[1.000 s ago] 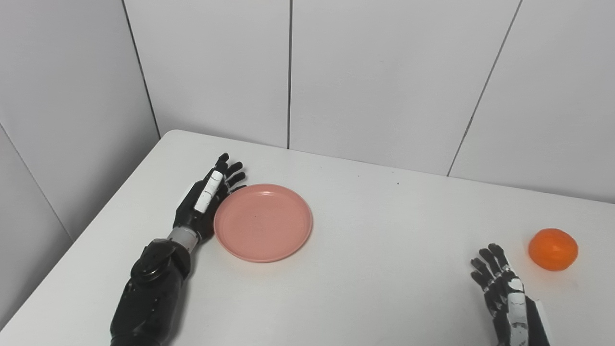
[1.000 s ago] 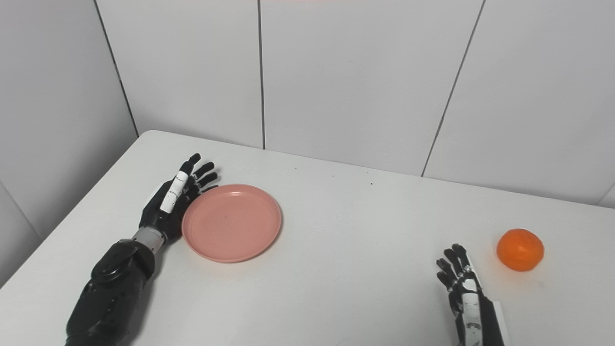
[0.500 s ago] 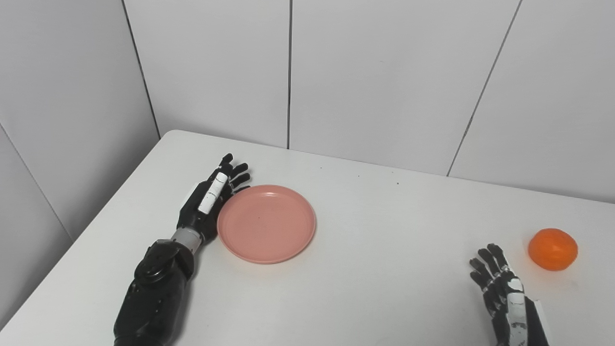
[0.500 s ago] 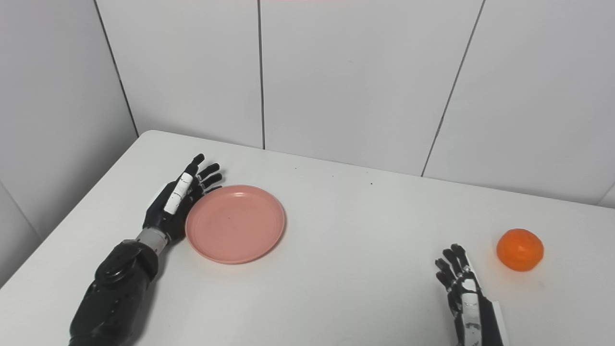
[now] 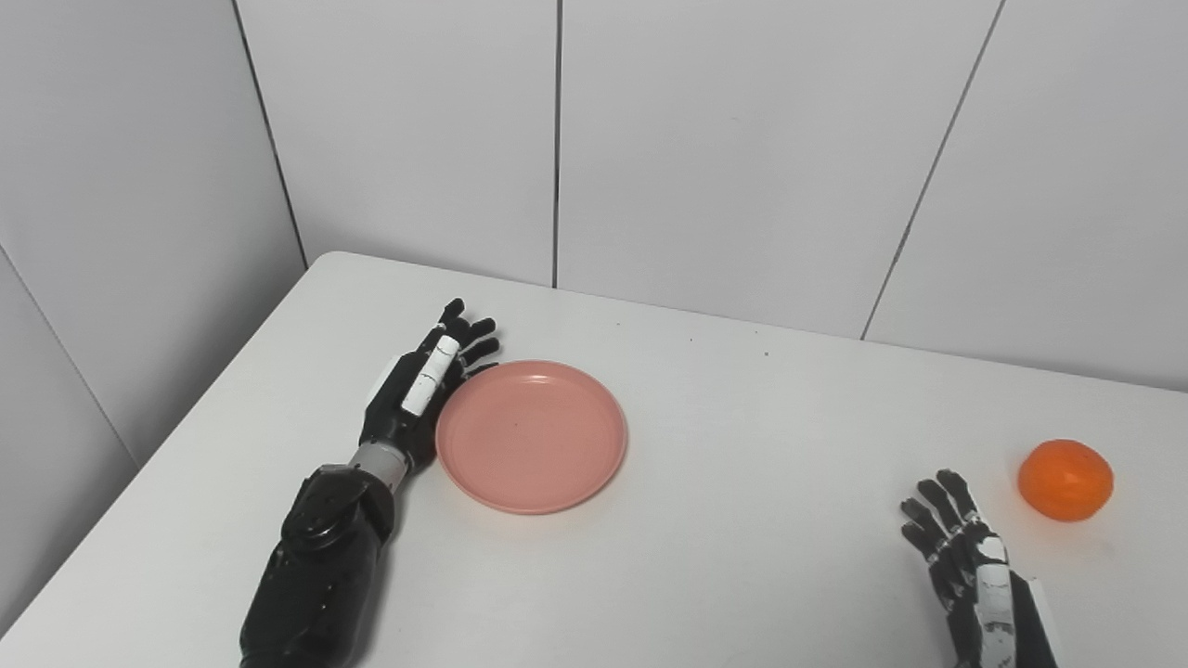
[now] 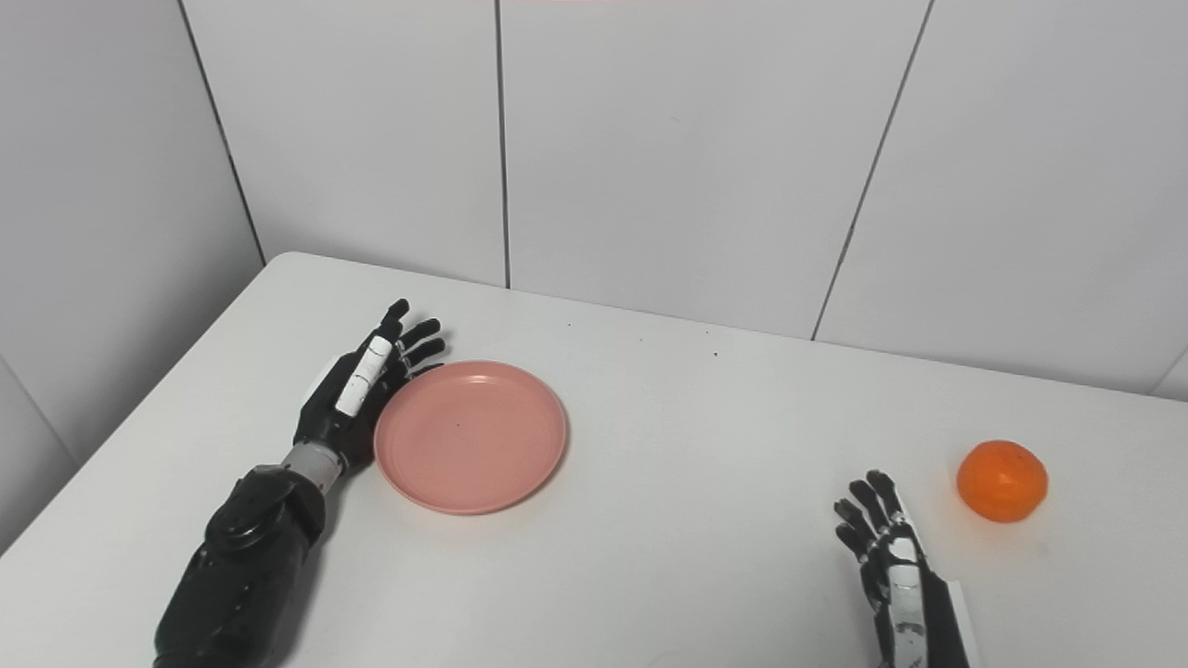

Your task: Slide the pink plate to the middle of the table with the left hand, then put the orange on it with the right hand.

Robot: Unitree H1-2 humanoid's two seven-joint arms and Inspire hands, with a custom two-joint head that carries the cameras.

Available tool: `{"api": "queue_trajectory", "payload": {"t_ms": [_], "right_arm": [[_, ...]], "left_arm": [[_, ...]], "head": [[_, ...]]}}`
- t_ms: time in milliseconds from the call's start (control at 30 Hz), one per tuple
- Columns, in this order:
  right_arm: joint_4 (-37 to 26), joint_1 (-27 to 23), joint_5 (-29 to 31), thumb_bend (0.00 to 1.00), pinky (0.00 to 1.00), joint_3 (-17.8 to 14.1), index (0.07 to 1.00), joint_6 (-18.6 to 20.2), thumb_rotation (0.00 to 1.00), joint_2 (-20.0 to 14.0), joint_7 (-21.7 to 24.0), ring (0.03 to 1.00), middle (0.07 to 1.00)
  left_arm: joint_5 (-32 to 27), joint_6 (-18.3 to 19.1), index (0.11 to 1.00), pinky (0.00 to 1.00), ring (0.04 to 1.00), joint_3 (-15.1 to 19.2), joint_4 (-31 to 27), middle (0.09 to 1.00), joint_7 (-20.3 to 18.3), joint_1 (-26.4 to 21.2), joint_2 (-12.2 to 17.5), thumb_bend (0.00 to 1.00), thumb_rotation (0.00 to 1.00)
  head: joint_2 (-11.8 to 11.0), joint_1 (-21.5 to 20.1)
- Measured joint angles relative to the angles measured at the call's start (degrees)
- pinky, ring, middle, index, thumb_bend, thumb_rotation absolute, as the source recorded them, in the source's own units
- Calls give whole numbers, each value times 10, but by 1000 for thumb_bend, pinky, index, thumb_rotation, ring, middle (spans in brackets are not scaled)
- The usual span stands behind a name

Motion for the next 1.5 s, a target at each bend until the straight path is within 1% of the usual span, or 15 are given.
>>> {"api": "queue_trajectory", "payload": {"t_ms": [133,300,467,600,767,867,1033,1133,1333,1500], "right_arm": [[0,0,0,807,907,1,935,0,1000,0,0,890,921],[0,0,-1,811,906,2,937,1,1000,0,0,890,922],[0,0,-2,808,905,3,937,2,1000,0,-1,889,920],[0,0,-2,810,902,3,936,2,1000,0,-1,885,917],[-1,0,-5,818,903,4,935,2,1000,1,-2,885,917],[-2,0,-6,822,903,4,936,5,1000,2,-2,887,919],[-3,0,-6,827,899,5,934,11,1000,3,-2,887,920],[-3,1,-6,823,899,5,933,11,1000,5,-2,886,919],[-5,2,-6,831,889,5,931,11,997,9,-2,884,919],[-8,3,-8,831,895,6,932,11,999,11,-2,885,918]], "left_arm": [[0,2,999,831,901,-4,-5,898,1,2,-2,815,696],[0,10,1000,848,906,-8,-14,900,1,6,-2,823,675],[1,22,1000,841,903,-12,-21,901,1,6,-2,829,674],[11,24,1000,843,902,-17,-23,897,1,6,-2,845,682],[19,27,993,813,904,-25,-34,904,2,8,-3,855,688],[22,33,991,804,903,-27,-41,907,2,9,-6,853,689],[24,46,994,816,907,-28,-52,919,4,10,-14,857,687],[26,48,983,822,905,-30,-59,921,12,11,-20,862,674],[29,59,987,824,899,-30,-65,903,23,11,-36,866,652],[36,60,979,820,891,-32,-68,892,28,11,-39,862,656]], "head": [[1,-2],[1,-2],[1,-4],[1,-4],[1,-5],[3,-8],[2,-8],[2,-8],[5,-11],[7,-13]]}}
